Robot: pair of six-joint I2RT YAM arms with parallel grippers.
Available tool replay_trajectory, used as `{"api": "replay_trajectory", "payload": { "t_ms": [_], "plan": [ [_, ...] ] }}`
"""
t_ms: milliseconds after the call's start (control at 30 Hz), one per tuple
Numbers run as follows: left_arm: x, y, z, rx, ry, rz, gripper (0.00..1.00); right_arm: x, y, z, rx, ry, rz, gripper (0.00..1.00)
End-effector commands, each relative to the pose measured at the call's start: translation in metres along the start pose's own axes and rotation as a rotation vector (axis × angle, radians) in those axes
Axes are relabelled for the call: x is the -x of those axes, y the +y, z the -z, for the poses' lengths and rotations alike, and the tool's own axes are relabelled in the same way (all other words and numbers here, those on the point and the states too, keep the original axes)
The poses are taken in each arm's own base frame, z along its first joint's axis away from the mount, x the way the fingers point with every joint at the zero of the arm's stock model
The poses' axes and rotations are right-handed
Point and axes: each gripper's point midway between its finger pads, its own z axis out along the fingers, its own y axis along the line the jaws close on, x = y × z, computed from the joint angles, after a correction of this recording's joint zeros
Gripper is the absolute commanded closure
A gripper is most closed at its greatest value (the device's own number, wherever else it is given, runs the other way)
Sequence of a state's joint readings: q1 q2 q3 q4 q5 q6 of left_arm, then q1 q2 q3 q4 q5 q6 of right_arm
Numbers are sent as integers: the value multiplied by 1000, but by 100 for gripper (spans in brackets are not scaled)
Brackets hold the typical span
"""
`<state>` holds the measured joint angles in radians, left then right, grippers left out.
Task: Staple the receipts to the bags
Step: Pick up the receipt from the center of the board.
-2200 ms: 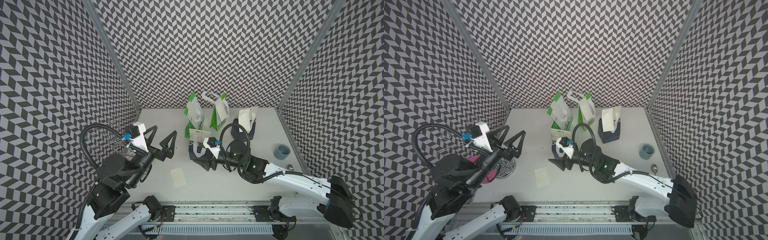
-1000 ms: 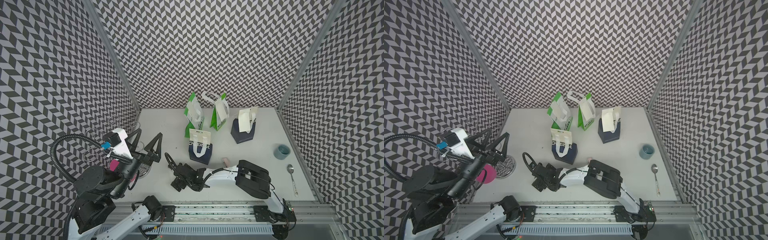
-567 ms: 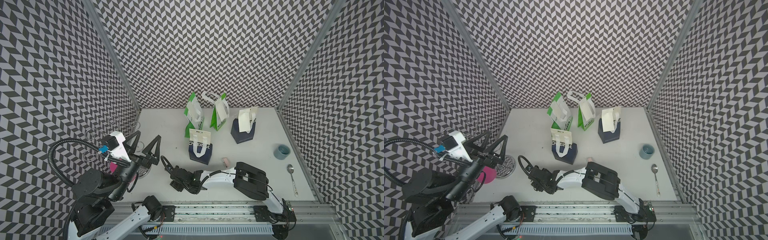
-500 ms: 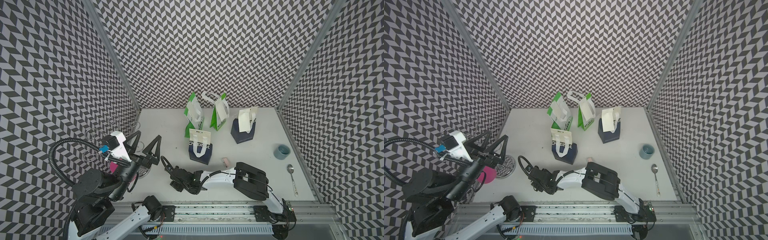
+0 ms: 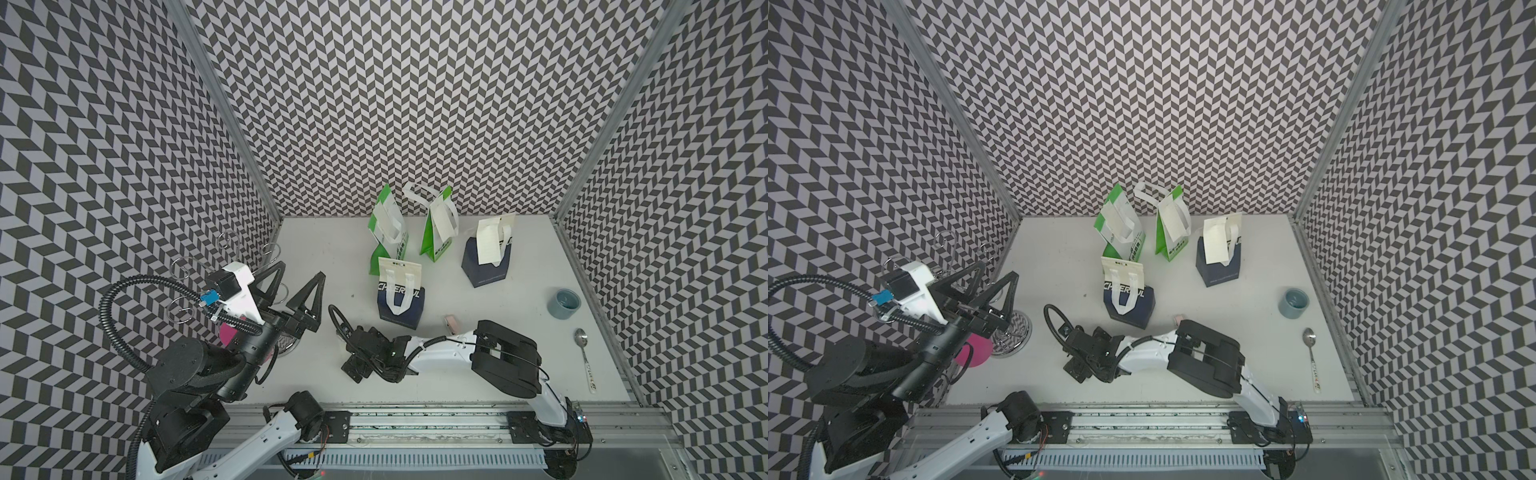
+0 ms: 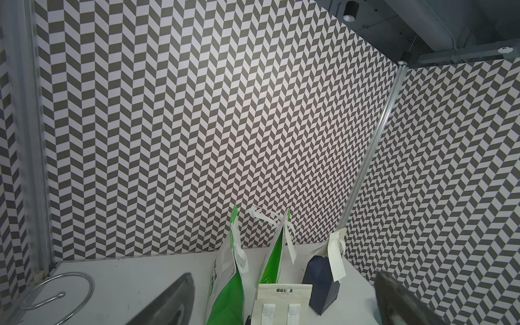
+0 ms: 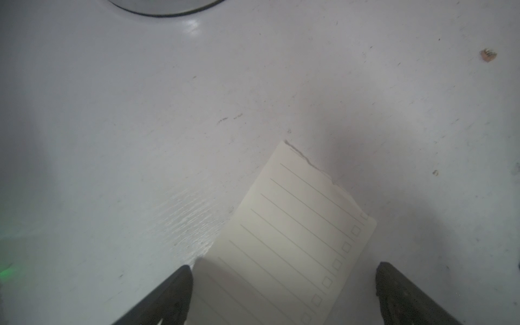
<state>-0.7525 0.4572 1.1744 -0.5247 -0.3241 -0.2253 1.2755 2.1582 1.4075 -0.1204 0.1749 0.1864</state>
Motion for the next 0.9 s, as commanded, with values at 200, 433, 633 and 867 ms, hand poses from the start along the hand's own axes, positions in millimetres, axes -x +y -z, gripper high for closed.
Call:
{"api": "replay_trajectory", "payload": {
  "t_ms": [200, 433, 633, 867],
  "plan": [
    [2, -2, 1, -15, -17, 17, 0, -12, 27, 4, 131, 36, -18, 1],
    [0, -2, 0, -15, -12, 11, 0, -43, 14, -15, 20, 143, 44, 1],
    [2, -1, 2, -11, -20, 11, 0, -107, -12, -25, -133, 304, 126, 12],
    [-2, -4, 0, -28, -11, 16, 0, -124, -22, -20, -149, 322, 113, 37]
  ]
}}
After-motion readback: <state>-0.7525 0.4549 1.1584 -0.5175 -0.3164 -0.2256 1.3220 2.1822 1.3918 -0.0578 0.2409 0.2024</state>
